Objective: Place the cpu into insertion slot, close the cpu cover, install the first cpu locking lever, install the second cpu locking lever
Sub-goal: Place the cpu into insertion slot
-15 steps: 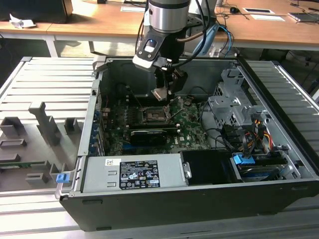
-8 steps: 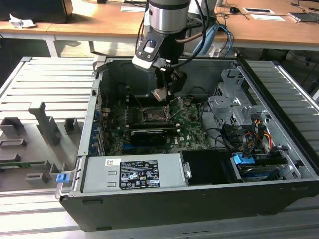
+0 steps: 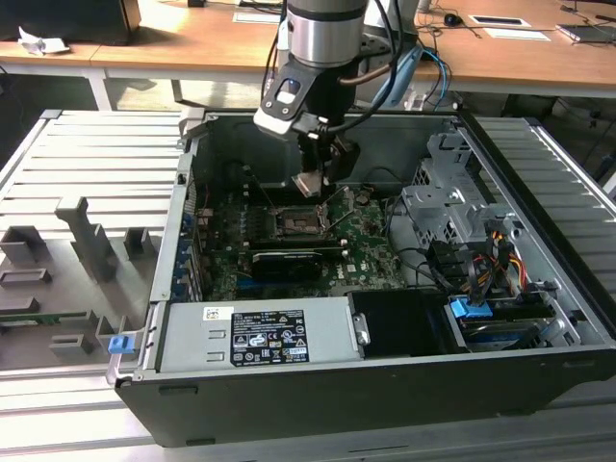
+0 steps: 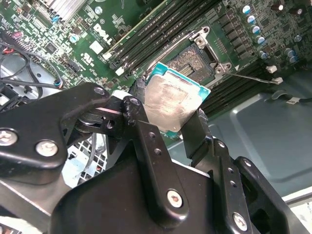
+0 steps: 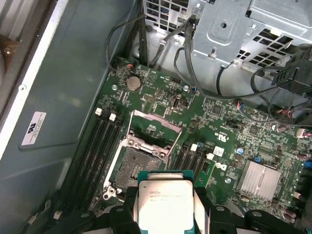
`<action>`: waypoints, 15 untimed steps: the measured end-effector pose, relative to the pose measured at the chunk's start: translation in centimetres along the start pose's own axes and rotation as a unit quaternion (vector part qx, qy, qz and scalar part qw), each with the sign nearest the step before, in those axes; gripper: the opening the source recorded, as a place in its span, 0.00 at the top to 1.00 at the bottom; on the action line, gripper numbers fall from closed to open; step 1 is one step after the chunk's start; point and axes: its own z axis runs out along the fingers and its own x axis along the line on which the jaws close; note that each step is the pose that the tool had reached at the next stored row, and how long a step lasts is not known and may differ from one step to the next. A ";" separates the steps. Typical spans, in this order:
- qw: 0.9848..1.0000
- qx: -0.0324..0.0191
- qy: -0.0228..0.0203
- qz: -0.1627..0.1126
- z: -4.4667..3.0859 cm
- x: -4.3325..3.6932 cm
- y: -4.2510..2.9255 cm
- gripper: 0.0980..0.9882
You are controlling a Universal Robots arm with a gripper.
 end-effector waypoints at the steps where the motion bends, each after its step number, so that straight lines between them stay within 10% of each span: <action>1: 1.000 0.000 0.000 0.003 0.07 0.00 0.00 0.51; 15: 0.997 0.005 -0.004 0.083 1.02 0.02 -0.07 0.51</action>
